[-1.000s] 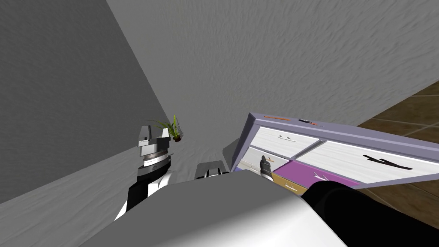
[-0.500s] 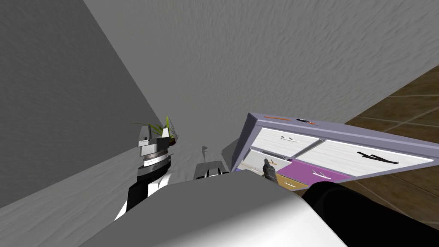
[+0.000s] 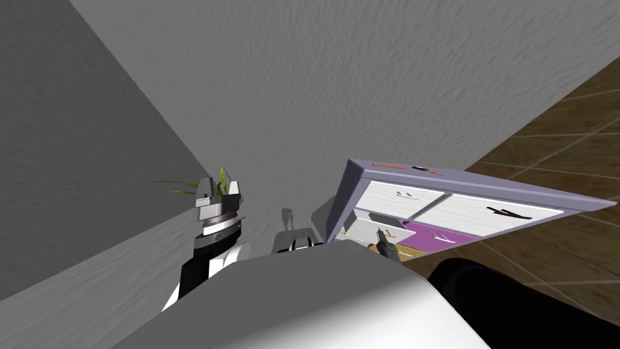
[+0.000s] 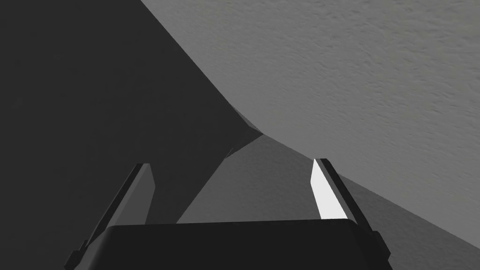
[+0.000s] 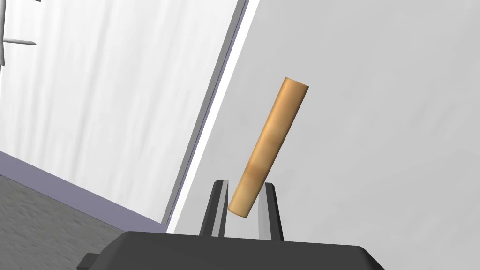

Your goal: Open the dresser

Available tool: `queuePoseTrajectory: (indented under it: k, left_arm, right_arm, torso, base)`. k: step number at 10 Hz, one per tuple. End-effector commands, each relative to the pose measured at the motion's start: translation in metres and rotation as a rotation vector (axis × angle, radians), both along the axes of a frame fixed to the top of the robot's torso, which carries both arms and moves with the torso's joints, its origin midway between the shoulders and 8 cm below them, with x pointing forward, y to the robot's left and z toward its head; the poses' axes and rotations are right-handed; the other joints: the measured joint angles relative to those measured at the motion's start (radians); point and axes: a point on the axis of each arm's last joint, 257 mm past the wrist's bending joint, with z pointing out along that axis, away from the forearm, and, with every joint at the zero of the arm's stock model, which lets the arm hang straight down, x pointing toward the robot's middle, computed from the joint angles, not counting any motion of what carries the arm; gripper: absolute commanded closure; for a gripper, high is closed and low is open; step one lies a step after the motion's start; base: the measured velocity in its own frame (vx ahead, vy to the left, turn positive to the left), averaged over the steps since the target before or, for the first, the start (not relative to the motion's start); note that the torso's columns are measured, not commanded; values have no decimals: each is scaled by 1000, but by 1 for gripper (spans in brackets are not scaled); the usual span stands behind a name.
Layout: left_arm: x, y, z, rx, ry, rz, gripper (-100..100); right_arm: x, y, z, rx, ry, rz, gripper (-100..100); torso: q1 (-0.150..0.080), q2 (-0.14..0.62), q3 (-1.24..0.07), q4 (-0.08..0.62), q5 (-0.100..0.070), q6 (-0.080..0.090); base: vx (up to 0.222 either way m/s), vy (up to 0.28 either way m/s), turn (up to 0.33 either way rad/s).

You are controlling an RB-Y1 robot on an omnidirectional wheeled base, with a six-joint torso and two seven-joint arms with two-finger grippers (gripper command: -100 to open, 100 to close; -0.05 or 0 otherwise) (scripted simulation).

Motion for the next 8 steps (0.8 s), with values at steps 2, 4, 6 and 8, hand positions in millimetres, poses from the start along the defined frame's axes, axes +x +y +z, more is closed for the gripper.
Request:
queuePoseTrajectory:
  k: [2,4,6,8]
  left_arm:
    - [0,0,0,0,0,0,0]
    - [0,0,0,0,0,0,0]
    - [0,0,0,0,0,0,0]
    - [0,0,0,0,0,0,0]
  right_arm:
    - [-20,1,-1,30,1,52,100]
    - [-30,4,0,43,7,94,100]
    - [-31,8,1,36,1,97,100]
    - [-33,10,1,39,4,103,100]
  torso:
    - [2,-2,-1,0,0,-3]
    - [5,-4,-1,-1,-1,-5]
    - [7,-3,-1,0,-1,-9]
    - [8,5,4,2,-1,-6]
  base:
    - [81,40,-156]
    - [80,55,-169]
    - [-52,23,-25]
    - [-189,35,-24]
